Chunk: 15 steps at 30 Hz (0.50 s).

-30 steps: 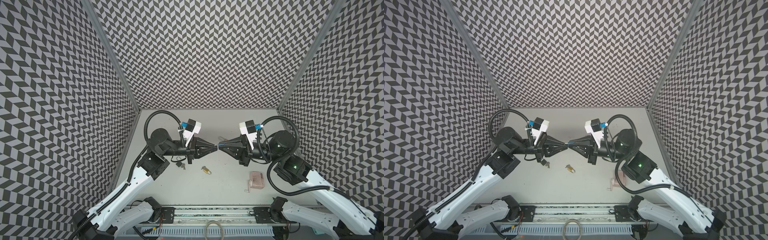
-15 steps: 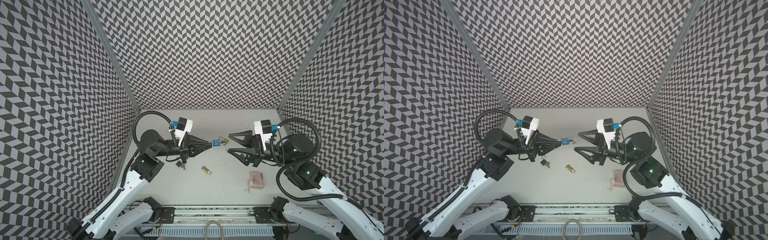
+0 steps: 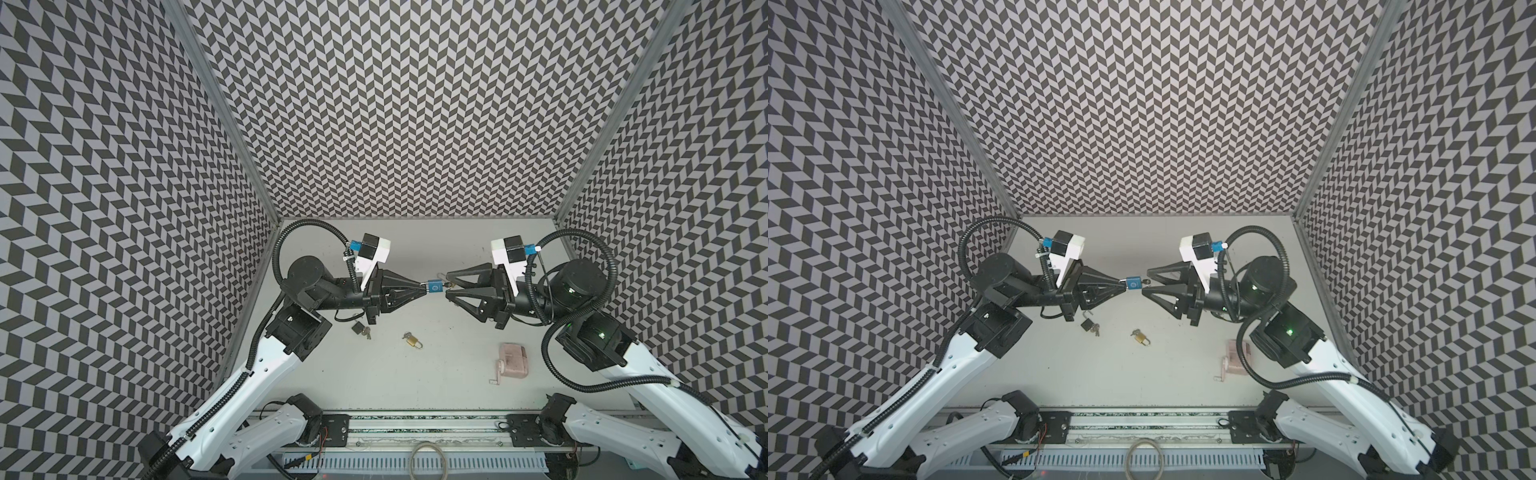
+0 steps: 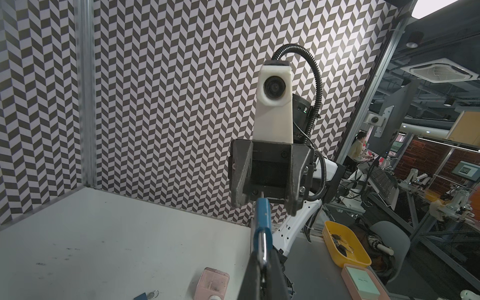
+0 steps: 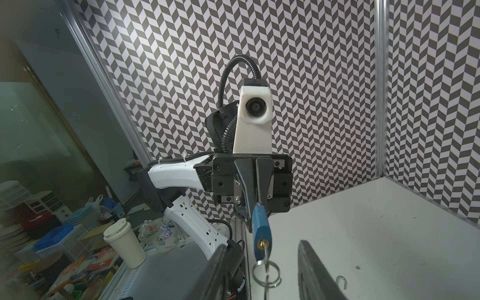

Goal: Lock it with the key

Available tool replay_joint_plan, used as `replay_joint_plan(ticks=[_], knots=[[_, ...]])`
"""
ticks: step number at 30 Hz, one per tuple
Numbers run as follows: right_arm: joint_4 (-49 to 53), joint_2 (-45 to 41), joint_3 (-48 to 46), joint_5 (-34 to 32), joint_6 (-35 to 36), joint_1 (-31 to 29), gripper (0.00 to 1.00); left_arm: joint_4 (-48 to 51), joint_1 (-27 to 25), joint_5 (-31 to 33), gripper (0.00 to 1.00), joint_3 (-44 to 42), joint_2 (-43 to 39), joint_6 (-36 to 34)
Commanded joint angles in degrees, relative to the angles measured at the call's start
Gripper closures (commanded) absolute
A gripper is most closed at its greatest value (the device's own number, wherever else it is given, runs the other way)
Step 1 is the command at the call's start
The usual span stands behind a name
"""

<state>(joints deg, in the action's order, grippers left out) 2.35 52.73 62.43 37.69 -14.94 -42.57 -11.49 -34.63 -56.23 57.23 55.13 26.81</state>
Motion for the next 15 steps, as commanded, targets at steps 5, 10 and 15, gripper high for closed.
replay_joint_plan(ticks=[5, 10, 15], knots=[[-0.9, 0.4, 1.7, -1.5, -0.1, 0.2, 0.66, -0.9, -0.6, -1.0, 1.0, 2.2, 0.0, -0.4], [-1.3, 0.6, 1.6, -1.7, -0.3, 0.2, 0.76, -0.9, -0.9, -1.1, 1.0, 2.1, -0.2, -0.5], [-1.3, 0.1, 1.4, -2.2, -0.4, 0.2, 0.9, -1.0, -1.0, -0.9, 1.0, 1.9, -0.3, -0.5]])
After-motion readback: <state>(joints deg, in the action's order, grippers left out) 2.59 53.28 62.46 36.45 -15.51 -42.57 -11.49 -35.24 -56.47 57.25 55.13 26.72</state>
